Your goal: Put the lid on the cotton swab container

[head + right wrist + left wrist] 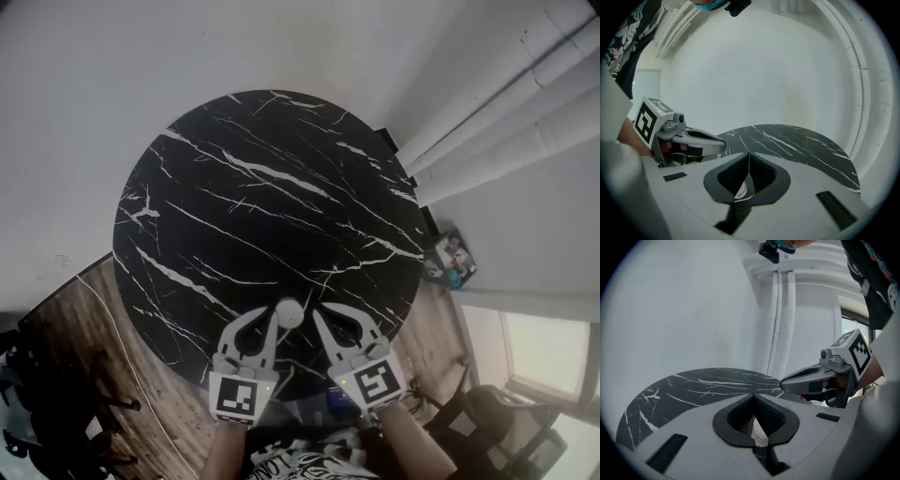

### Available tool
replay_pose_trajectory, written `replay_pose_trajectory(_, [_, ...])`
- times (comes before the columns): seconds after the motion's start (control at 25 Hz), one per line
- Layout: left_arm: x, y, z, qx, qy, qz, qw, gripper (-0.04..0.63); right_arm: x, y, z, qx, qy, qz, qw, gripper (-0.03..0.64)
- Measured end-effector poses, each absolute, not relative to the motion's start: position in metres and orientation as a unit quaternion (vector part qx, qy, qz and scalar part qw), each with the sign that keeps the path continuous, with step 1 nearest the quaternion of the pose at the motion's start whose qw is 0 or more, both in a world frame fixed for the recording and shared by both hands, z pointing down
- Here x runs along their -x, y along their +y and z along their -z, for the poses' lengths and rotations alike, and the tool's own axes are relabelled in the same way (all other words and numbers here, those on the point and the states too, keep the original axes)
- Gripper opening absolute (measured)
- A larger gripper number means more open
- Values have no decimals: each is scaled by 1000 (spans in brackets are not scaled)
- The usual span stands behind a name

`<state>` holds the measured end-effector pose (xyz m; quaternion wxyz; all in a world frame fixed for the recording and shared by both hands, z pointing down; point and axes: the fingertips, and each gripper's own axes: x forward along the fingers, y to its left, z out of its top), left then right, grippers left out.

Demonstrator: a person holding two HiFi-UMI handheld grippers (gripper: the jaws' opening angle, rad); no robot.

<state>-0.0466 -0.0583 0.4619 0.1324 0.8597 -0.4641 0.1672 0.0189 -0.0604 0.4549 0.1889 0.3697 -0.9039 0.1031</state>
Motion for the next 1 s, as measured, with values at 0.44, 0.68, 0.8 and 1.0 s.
replay_pose_trajectory(0.44, [61, -58, -404, -860, -487, -132, 75, 12, -38, -57, -400, -431, -887, -63, 154, 17])
replay_pose_trajectory(0.68, [67, -52, -373, -856, -498, -131, 37, 12, -48, -42, -376, -448, -880, -41, 151, 17])
replay_pose_trajectory(0.8, [76, -44, -363, -848, -511, -137, 25, 12, -54, -39, -362, -461, -876, -33, 140, 17])
replay_pose_trajectory(1.0, [82, -28, -348, -845, -519, -126, 19, 12, -59, -28, -348, -481, -868, -53, 113, 17])
